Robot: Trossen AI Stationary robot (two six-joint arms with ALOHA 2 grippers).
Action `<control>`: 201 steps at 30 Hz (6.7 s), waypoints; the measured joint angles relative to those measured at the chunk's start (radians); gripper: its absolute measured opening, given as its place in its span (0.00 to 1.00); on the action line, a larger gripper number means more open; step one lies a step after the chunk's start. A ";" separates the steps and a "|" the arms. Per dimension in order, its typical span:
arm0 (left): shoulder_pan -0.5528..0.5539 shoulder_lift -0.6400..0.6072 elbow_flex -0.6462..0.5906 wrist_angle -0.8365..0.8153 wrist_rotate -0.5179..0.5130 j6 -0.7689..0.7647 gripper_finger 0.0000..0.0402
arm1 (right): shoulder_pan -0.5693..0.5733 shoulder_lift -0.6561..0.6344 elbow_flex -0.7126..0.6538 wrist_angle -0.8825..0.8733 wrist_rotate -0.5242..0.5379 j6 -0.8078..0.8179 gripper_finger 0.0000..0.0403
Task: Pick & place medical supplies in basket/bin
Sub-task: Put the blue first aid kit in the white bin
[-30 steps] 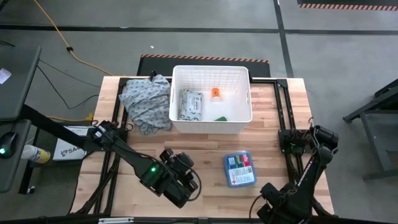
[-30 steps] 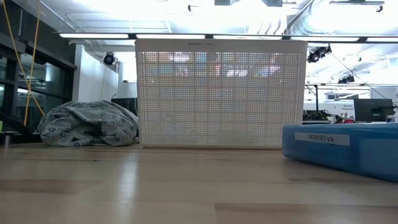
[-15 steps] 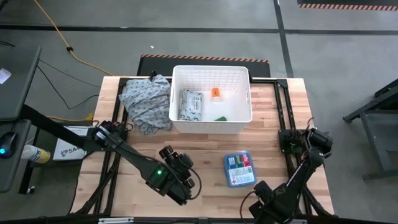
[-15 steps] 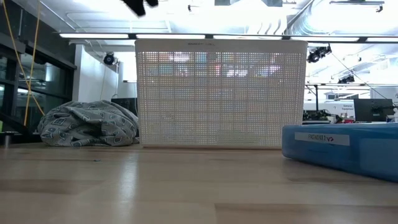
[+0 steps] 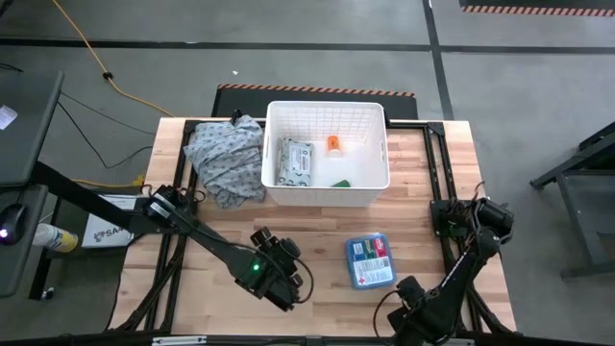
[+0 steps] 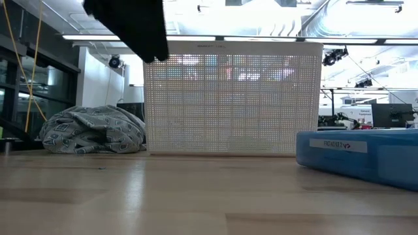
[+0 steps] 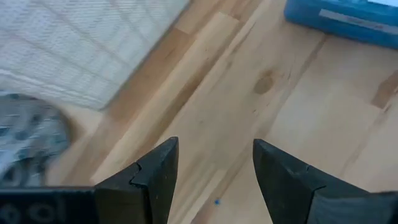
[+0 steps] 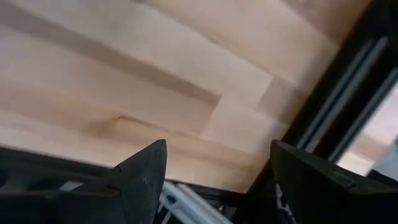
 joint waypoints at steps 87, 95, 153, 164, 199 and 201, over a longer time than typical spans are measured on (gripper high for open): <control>0.153 0.000 -0.209 0.589 0.367 0.308 0.59 | -0.196 -0.101 0.000 -0.106 0.349 -0.314 0.69; 0.153 0.000 -0.209 0.589 0.367 0.308 0.59 | -0.204 -0.101 0.000 -0.106 0.322 -0.309 0.69; 0.227 0.002 -0.208 0.900 0.552 0.460 0.59 | -0.216 -0.101 0.000 -0.039 0.174 -0.359 0.90; 0.265 0.134 -0.208 1.052 0.748 0.379 0.59 | -0.213 -0.101 0.000 -0.069 0.179 -0.359 0.90; 0.265 0.151 -0.209 1.086 0.758 0.431 0.59 | -0.203 -0.101 0.000 -0.028 0.314 -0.359 0.89; 0.265 0.151 -0.209 1.083 0.758 0.431 0.59 | -0.201 -0.101 0.000 -0.027 0.311 -0.358 0.89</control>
